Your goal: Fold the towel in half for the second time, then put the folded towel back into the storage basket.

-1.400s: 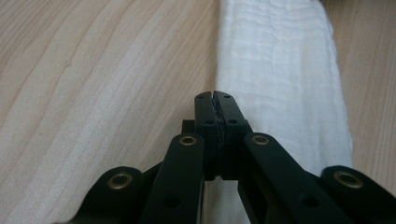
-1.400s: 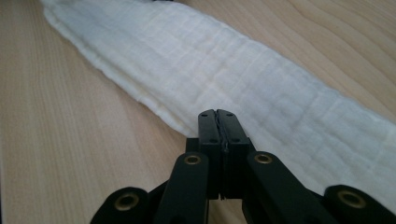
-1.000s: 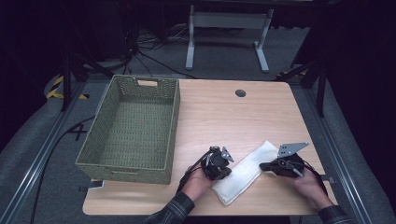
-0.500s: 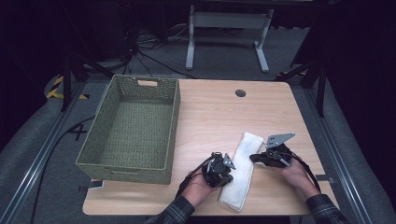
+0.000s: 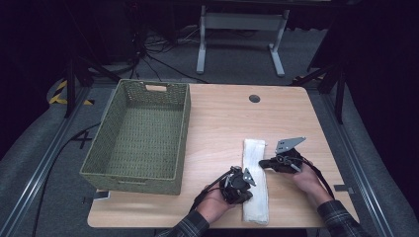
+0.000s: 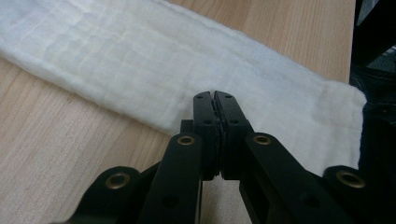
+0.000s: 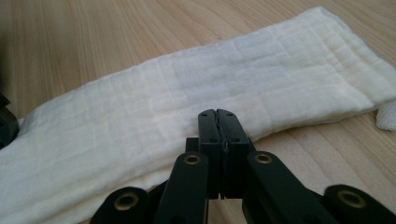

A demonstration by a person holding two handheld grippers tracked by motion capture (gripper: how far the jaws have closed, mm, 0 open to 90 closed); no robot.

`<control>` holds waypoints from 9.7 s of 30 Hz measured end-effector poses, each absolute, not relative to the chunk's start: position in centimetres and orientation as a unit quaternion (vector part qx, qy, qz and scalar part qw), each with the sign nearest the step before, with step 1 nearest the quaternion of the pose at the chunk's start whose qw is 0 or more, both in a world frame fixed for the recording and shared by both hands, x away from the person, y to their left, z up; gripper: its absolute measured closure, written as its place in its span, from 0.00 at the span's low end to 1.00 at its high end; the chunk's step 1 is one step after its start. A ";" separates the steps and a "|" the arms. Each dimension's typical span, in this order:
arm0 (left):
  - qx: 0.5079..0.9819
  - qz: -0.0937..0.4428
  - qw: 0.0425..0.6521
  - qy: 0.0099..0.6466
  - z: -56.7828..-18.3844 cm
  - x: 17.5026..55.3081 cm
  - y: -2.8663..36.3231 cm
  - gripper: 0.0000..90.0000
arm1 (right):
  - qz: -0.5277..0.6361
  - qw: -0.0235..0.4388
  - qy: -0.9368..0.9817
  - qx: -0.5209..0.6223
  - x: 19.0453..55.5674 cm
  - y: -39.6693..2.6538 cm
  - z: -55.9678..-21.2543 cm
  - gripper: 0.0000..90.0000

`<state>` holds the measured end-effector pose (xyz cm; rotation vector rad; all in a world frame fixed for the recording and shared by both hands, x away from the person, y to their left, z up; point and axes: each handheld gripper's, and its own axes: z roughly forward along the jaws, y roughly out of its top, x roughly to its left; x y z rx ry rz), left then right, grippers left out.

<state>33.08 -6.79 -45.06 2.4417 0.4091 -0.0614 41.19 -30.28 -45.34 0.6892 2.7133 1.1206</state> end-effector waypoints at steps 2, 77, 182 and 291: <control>0.929 -0.023 0.332 0.160 -45.0 33.2 -6.5 0.96 | 0.373 0.064 0.897 0.227 41.1 -30.5 -45.2 0.99; 0.911 0.019 0.384 0.149 -43.3 43.4 -7.7 0.35 | 0.365 -0.019 0.930 0.026 31.9 -25.7 -45.8 0.88; 0.896 0.130 0.410 0.107 -26.4 47.4 12.2 0.87 | 0.453 0.026 0.891 0.012 42.1 -6.9 -26.9 0.90; 0.846 0.115 0.435 0.286 -32.6 45.4 7.4 0.20 | 0.422 0.071 0.894 0.132 43.3 -24.2 -35.8 0.37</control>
